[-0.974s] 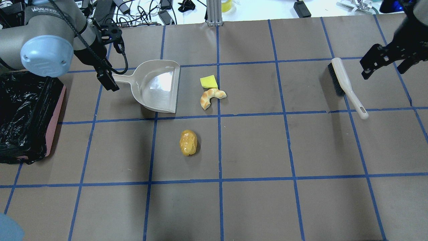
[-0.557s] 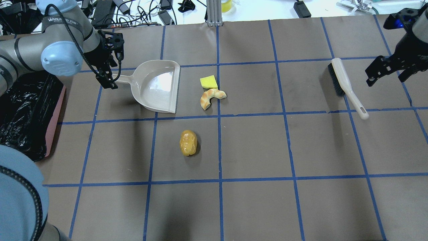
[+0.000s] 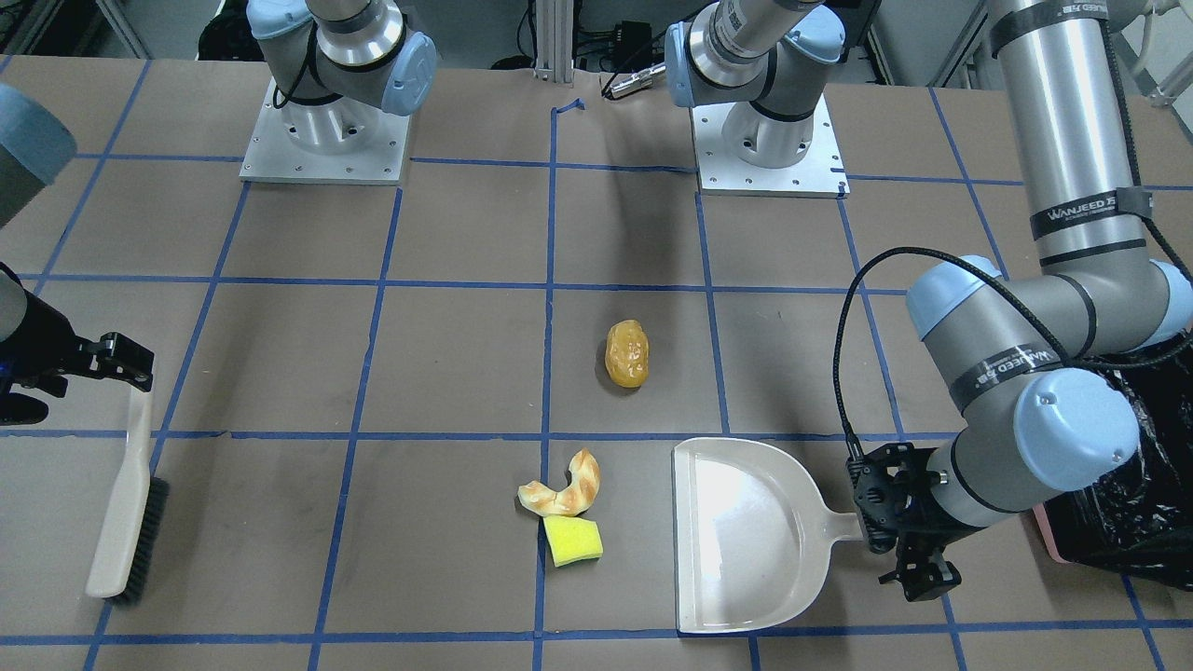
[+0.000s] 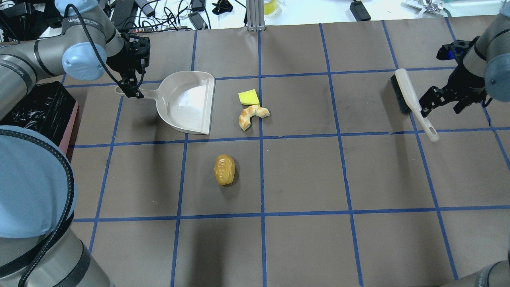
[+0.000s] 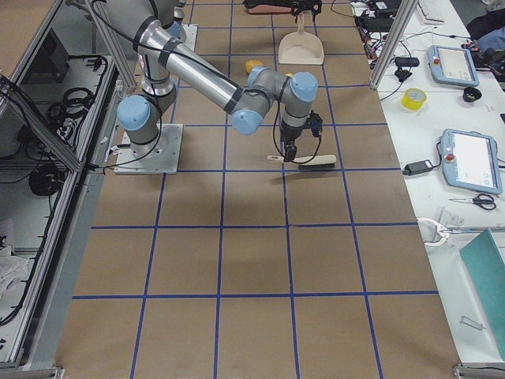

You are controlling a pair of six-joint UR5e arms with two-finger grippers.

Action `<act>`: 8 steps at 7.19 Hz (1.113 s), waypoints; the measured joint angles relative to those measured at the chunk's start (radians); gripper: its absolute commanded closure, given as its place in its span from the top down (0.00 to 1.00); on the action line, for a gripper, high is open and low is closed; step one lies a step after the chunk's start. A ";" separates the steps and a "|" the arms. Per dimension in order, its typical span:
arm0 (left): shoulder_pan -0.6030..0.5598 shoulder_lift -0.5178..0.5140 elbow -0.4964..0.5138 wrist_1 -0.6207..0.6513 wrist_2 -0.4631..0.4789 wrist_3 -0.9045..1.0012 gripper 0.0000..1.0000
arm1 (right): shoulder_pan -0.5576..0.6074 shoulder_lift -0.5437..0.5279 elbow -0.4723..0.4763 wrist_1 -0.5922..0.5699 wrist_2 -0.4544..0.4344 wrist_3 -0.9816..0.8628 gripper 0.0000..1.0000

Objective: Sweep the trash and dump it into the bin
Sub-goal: 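Close the left gripper on the dustpan handle while the right gripper grasps the brush handle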

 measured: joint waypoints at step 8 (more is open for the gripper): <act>-0.005 -0.028 -0.061 -0.008 -0.005 -0.001 0.40 | 0.000 0.096 0.003 -0.014 -0.004 0.002 0.70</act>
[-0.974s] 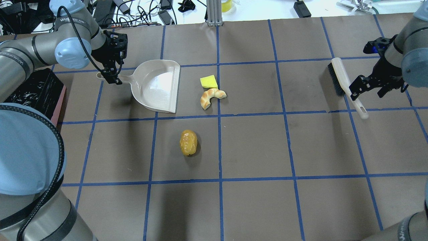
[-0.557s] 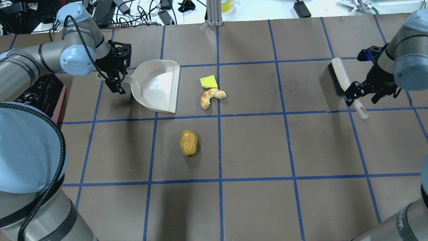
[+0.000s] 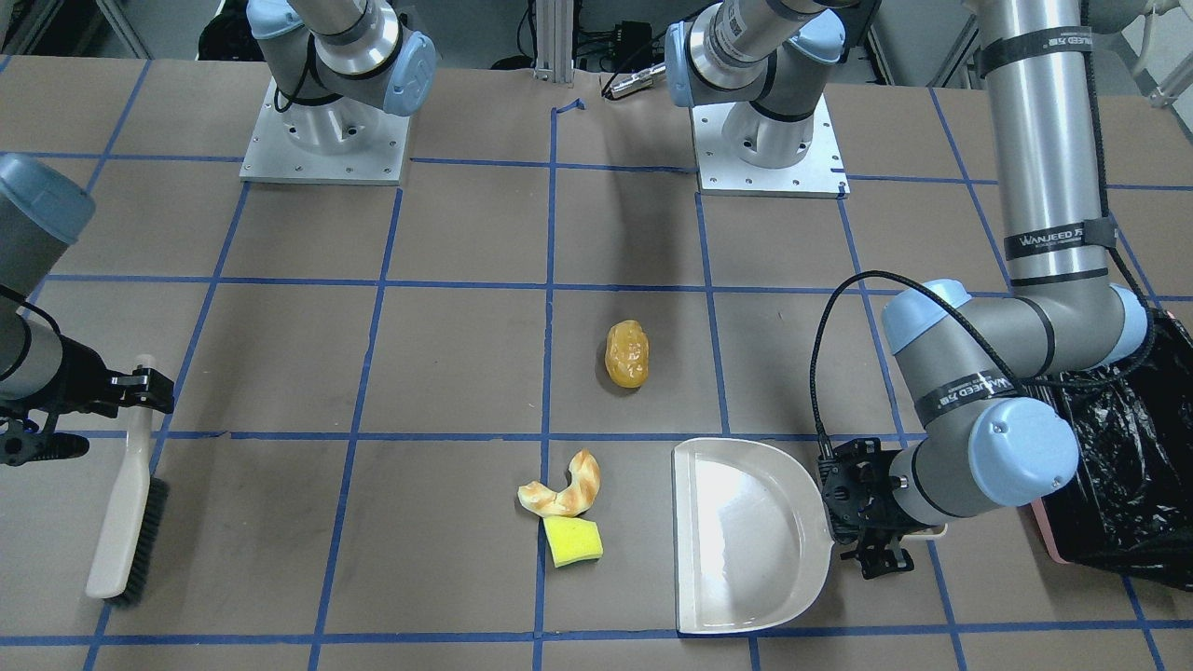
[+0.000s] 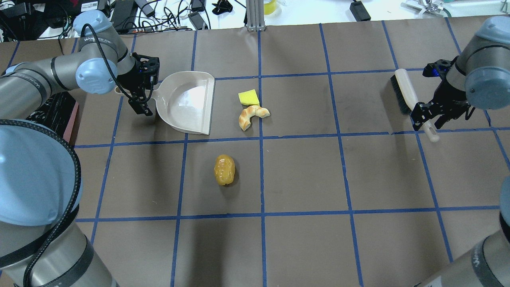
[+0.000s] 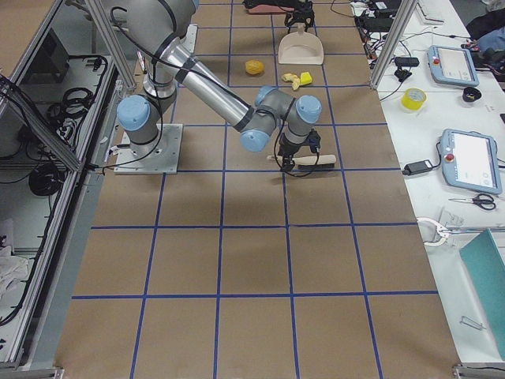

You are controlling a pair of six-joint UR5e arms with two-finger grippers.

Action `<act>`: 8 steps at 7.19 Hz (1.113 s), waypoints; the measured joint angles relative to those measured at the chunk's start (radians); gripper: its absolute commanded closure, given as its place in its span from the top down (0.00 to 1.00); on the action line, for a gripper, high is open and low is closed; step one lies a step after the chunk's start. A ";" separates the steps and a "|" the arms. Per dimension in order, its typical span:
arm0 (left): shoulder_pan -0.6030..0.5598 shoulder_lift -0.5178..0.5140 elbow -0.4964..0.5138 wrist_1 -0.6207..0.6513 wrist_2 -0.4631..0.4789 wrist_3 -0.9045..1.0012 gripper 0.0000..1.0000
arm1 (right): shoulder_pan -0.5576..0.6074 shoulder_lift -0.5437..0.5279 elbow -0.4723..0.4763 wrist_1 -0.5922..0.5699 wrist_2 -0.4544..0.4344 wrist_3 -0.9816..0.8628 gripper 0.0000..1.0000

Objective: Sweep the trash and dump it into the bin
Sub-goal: 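Close the left gripper on the dustpan handle while the right gripper grasps the brush handle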

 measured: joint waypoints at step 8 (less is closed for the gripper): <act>-0.016 0.002 -0.006 0.004 0.002 0.017 0.16 | 0.001 -0.004 -0.006 0.005 0.001 0.005 0.00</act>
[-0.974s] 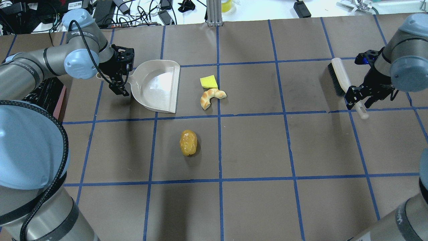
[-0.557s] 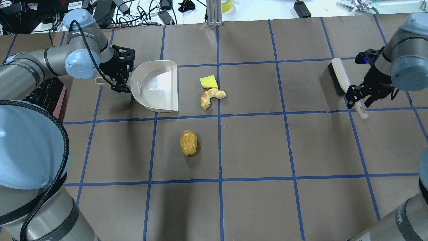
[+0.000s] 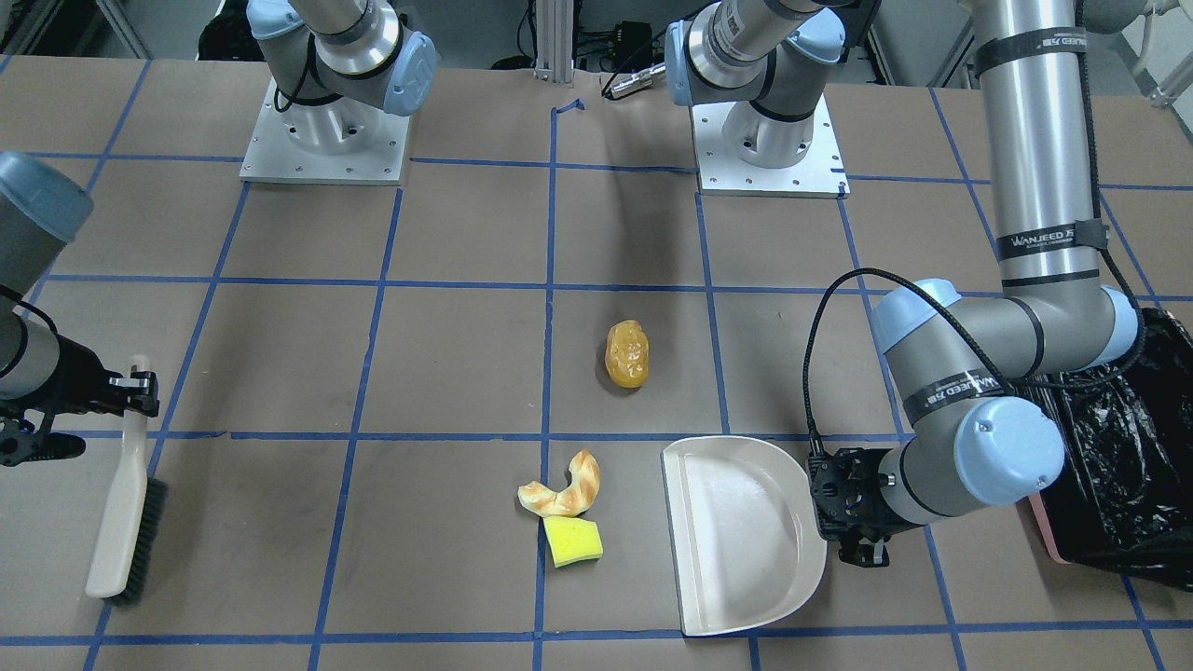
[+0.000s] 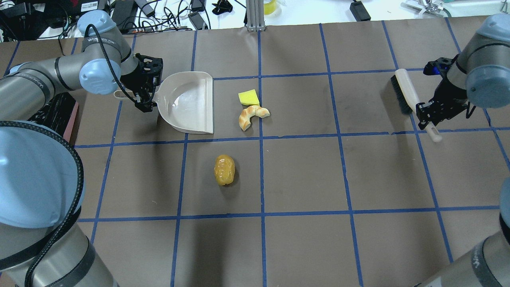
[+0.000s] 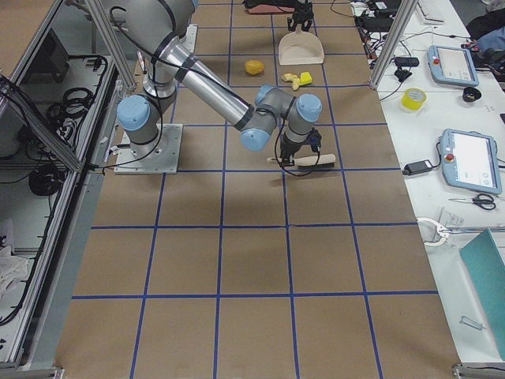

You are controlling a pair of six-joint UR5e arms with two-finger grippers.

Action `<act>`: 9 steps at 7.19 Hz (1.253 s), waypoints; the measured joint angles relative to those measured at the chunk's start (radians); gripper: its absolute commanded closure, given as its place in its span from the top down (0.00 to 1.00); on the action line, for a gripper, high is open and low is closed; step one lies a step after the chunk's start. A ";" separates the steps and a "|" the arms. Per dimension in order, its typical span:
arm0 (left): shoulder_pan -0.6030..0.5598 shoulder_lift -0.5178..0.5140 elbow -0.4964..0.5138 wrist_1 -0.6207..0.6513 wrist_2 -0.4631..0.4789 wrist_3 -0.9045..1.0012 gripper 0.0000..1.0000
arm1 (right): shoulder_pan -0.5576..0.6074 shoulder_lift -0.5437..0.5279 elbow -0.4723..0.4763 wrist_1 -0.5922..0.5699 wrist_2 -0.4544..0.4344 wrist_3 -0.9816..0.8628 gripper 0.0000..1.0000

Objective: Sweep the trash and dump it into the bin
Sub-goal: 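Close the left gripper on the dustpan handle while the right gripper grasps the brush handle, then lift the brush with the right gripper and carry it toward the sponge and bread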

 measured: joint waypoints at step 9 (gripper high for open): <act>-0.004 0.005 -0.019 0.003 -0.001 -0.011 0.07 | 0.299 -0.026 -0.081 0.122 0.078 0.457 0.00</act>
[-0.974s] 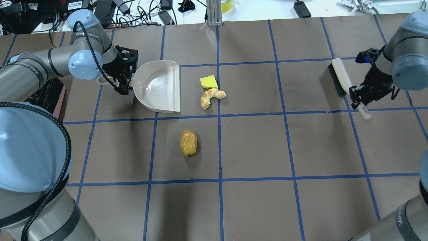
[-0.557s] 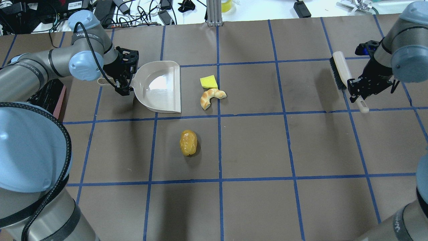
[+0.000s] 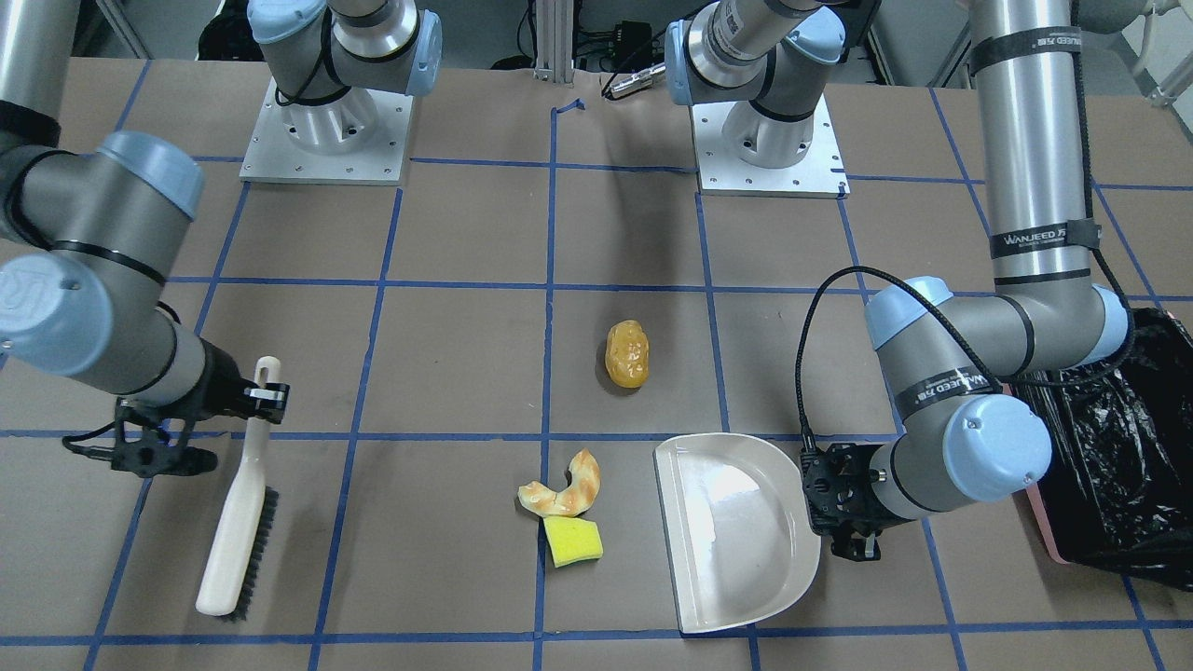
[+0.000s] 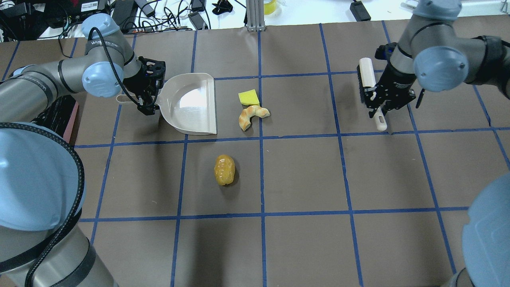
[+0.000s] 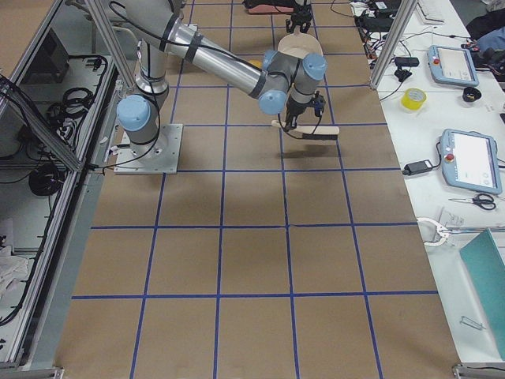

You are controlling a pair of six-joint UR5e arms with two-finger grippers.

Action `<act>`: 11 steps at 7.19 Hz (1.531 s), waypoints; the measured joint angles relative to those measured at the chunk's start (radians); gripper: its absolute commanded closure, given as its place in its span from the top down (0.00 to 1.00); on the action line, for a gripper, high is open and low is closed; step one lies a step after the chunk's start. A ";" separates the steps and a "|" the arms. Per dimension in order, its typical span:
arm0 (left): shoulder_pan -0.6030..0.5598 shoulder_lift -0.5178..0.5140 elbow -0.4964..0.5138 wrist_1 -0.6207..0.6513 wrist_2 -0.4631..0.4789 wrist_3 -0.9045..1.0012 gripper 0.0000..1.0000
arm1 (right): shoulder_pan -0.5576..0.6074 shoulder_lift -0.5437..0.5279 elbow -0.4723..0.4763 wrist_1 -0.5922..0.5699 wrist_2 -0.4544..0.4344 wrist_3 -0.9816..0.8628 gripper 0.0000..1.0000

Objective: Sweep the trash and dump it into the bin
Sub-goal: 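Lift the brush with the right gripper and carry it toward the sponge and bread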

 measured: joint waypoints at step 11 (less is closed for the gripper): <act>-0.022 0.006 0.000 0.012 0.003 -0.003 0.05 | 0.473 0.123 -0.065 -0.080 0.027 0.538 0.00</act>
